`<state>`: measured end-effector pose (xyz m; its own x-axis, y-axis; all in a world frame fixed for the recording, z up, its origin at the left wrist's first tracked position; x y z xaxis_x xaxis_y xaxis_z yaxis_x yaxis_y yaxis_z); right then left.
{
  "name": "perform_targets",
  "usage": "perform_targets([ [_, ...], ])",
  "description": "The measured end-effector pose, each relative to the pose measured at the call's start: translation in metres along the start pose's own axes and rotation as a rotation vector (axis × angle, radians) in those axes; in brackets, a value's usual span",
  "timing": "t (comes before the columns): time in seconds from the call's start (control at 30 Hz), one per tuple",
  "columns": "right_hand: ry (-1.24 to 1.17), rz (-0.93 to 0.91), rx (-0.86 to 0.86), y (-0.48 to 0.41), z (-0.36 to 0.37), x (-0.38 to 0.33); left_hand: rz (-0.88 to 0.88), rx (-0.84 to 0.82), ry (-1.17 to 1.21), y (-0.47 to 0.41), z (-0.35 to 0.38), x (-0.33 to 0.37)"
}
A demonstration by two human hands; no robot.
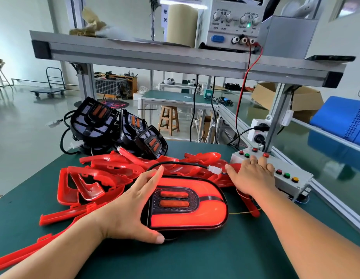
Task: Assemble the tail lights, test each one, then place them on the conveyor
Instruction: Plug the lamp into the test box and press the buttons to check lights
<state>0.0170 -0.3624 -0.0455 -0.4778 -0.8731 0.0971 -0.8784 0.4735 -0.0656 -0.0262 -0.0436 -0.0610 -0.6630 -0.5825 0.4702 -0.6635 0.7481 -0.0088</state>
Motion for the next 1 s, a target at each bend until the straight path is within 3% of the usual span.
perform_targets([
  [0.43,-0.113,0.007,-0.003,0.010,-0.006,0.006,0.029,0.043,0.019,0.001,0.000,0.001],
  [0.63,-0.139,0.153,0.163,0.043,-0.025,0.043,0.047,0.048,0.022,0.000,-0.001,0.003],
  [0.77,-0.149,0.239,0.107,0.051,-0.017,0.069,0.053,0.042,0.022,0.000,0.000,0.003],
  [1.0,-0.042,0.208,0.028,0.050,0.002,0.070,0.055,0.063,-0.006,0.000,-0.002,0.001],
])
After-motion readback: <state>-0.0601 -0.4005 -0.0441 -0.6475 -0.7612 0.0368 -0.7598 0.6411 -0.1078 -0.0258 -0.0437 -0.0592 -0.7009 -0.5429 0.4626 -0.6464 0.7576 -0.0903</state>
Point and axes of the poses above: each hand's wrist, its own y-axis away from the middle knuckle, its own z-axis out of the palm, x = y × z, the point moved 10 cm from there along -y, towards the middle knuckle, and after that the axes turned 7 degrees about -x, right-handed, at the moved point
